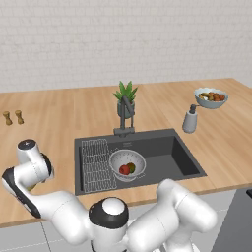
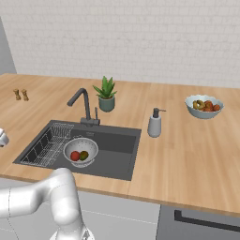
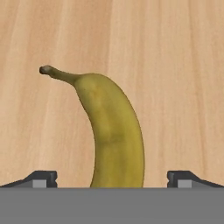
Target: Put the colander in the sink, put the banana, apple, mango in the colander, and turn on the sink faucet and pour water over the colander.
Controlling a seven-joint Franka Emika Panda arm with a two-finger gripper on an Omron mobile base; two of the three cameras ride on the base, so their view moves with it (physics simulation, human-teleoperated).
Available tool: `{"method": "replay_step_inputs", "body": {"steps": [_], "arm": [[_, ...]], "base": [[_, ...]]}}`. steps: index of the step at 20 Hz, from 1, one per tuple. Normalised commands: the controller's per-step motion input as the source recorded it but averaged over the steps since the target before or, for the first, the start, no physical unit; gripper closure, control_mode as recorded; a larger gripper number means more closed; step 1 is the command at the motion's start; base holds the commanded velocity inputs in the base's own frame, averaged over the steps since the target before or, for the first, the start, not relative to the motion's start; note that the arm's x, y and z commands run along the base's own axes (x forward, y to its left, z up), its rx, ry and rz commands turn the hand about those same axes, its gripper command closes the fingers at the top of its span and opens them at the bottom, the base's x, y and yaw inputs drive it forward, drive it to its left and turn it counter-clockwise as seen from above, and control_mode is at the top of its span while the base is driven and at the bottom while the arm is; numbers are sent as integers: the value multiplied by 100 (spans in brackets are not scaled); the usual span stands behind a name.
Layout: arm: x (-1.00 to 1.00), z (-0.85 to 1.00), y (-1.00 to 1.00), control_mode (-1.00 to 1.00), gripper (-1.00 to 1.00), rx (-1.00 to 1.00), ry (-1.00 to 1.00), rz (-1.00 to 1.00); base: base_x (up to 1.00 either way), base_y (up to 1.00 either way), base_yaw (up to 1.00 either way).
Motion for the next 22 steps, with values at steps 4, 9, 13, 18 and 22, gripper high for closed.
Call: {"method": "replay_step_inputs", "body": {"steps": [4,9,13,18,22], "arm": [[0,0,0,-100,100,0,0,0],[0,0,0,-100,100,0,0,0],[0,0,0,-100,100,0,0,0],[-3,25,-19,-100,100,0,0,0],[-23,63,-59,-100,100,0,0,0]], "base": [[0,0,0],[0,0,0],[0,0,0],[0,0,0],[0,0,0]]}}
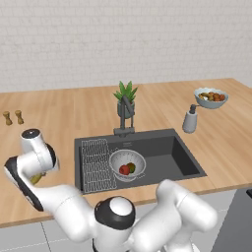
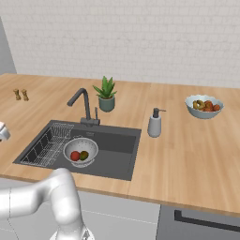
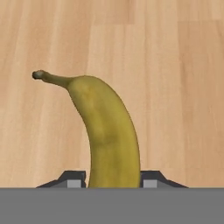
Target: Put the colander in the sink, put the banana, apple, mango in the colander, and turn on the sink faucet and pour water over the colander.
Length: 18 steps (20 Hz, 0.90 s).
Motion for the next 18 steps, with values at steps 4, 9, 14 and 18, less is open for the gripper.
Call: {"method": "replay_step_inputs", "body": {"steps": [4,9,14,18], "arm": [[-21,50,-80,-100,100,0,0,0],[-35,8,-95,-100,100,0,0,0],[-37,6,-91,-100,100,0,0,0],[-34,1,-62,-100,100,0,0,0]], "base": [[0,0,0],[0,0,0],[0,0,0],[0,0,0]]}}
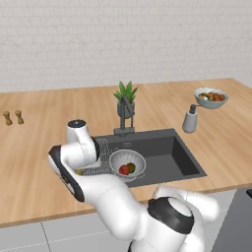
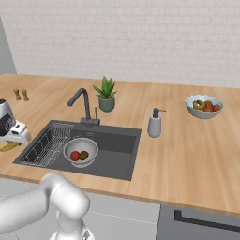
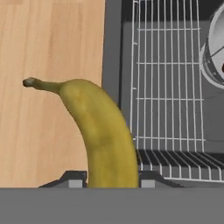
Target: Put the colander in the sink, put the banana, apple, mango in the colander, and turn on the sink faucet and pour water over the colander.
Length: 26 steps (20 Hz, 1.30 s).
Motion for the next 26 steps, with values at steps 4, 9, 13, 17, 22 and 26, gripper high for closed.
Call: {"method": "replay_step_inputs", "body": {"steps": [4,9,13,17,22,26], "arm": [[-30,0,-55,-100,100,0,0,0],[-17,0,-59,-100,100,0,0,0],[-7,0,-52,-100,100,0,0,0],[-5,0,-44,-100,100,0,1,0],[-4,-1,-36,-100,100,0,0,0],[2,-4,-42,-100,100,0,0,0]], "base": [[0,0,0],[0,0,0],[0,0,0],[0,0,0],[0,0,0],[0,0,0]]}}
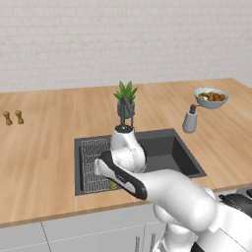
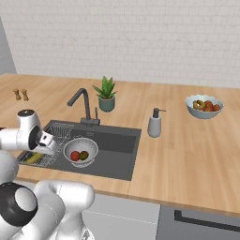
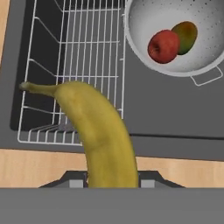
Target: Put the colander in the sink, put the banana, apple, mango in the colander, and turn on the sink faucet and pour water over the colander.
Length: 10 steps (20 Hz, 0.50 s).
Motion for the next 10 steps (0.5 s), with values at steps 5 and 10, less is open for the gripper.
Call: {"method": "replay_step_inputs", "body": {"steps": [5,10], "arm": [[35,0,-59,-100,100,0,0,-1],[46,0,-64,-100,100,0,0,-2]], "base": [[0,0,0],[0,0,0]]}}
